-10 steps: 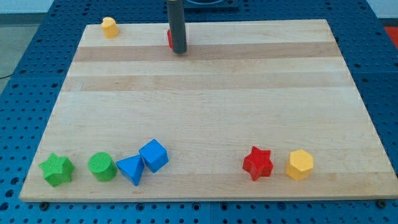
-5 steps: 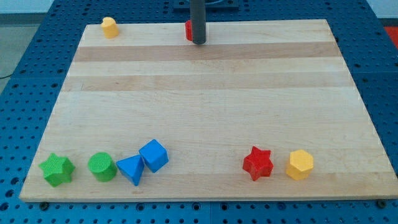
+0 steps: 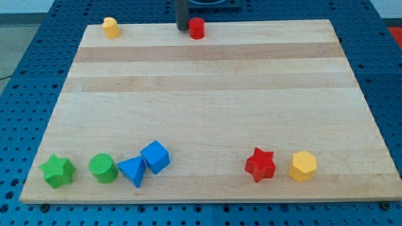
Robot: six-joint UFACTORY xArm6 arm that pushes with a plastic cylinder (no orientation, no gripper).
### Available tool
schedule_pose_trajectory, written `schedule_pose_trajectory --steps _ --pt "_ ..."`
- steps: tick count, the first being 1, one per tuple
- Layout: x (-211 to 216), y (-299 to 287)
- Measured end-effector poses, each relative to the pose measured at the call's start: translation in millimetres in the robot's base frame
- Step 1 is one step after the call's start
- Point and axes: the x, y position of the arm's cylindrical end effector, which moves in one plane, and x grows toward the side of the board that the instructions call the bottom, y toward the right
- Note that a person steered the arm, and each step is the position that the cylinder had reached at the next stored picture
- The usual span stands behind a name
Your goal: Move the red circle top center of the board
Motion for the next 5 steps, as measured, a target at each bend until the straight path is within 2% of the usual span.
schedule_pose_trajectory --steps 1,2,3,4,5 --pt "0 13" --pt "12 -26" --pt "46 -41" --pt "58 -9" --pt "51 31"
